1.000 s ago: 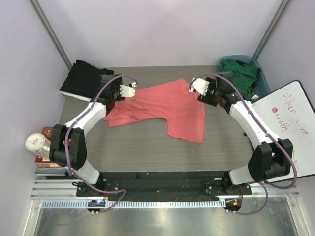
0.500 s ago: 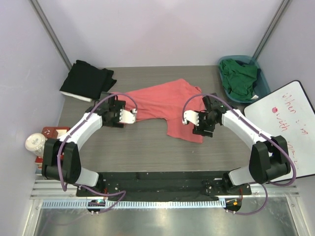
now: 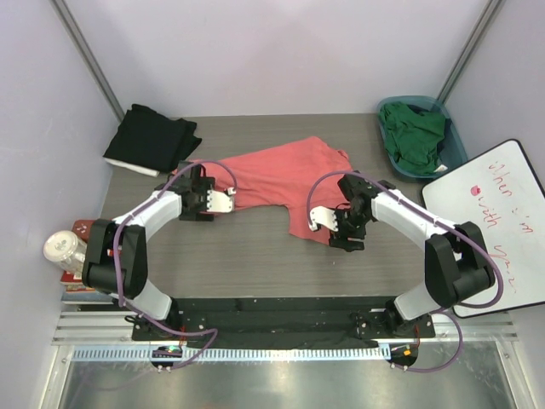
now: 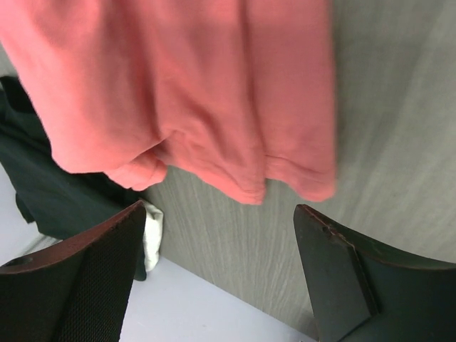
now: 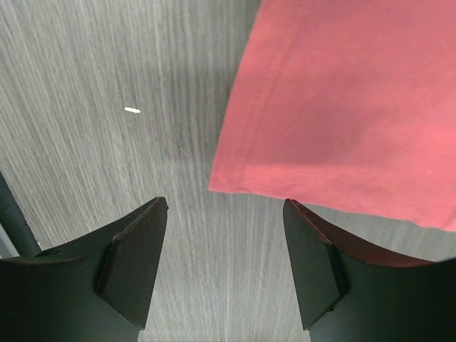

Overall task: Fold and stack the t-shirts
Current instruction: Flatten out the tshirt

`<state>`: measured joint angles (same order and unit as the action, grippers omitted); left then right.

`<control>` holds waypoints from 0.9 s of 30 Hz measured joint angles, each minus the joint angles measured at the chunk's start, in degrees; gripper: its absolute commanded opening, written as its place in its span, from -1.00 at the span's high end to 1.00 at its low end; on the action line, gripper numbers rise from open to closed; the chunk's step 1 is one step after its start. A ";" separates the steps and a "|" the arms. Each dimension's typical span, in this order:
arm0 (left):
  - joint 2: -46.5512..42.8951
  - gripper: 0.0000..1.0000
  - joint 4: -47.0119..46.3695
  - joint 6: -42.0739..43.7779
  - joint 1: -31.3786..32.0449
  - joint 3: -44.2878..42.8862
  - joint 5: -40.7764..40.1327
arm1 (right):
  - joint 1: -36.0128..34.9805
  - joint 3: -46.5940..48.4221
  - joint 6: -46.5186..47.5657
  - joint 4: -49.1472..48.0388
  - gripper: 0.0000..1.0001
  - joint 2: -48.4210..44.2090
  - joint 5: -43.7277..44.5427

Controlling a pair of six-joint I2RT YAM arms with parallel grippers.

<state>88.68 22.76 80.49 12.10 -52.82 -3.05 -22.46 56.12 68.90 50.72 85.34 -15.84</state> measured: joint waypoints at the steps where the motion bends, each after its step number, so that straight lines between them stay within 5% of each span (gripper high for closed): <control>1: 0.72 -0.65 -0.37 -0.26 -0.35 -0.57 -0.11 | 0.00 -0.31 -0.02 0.02 -0.42 0.24 0.00; 27: 9.57 -0.43 3.61 2.01 -6.25 -5.44 3.85 | -0.59 -2.56 -2.25 -0.79 -0.36 1.07 0.13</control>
<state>98.26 26.37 82.50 5.85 -58.26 0.80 -23.05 53.56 66.65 49.93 86.41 -15.70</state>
